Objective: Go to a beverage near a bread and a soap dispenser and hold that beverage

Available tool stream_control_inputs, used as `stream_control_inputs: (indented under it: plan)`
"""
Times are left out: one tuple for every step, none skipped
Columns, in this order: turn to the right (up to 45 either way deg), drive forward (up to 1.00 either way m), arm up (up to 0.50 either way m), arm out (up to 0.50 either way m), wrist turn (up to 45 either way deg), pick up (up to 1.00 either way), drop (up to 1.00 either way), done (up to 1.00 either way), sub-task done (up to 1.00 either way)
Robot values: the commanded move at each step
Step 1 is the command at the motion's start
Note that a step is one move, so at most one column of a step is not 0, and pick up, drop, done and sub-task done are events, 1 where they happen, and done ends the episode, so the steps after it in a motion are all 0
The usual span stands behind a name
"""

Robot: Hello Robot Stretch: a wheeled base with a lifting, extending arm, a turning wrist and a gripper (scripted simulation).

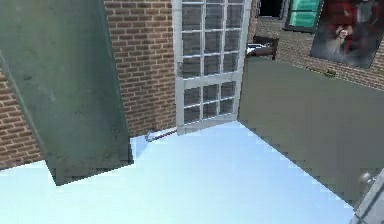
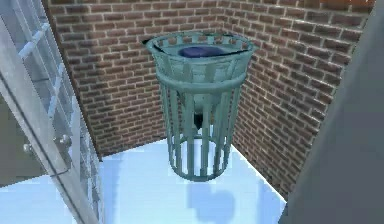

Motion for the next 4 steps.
stream_control_inputs:
  plan:
    - [0.0,1.0,0.0,0.0,0.0,0.0,0.0,0.0,0.0]
    - [45.0,0.0,0.0,0.0,0.0,0.0,0.0,0.0,0.0]
    - [3.0,0.0,0.0,0.0,0.0,0.0,0.0,0.0,0.0]
    - [0.0,1.0,0.0,0.0,0.0,0.0,0.0,0.0,0.0]
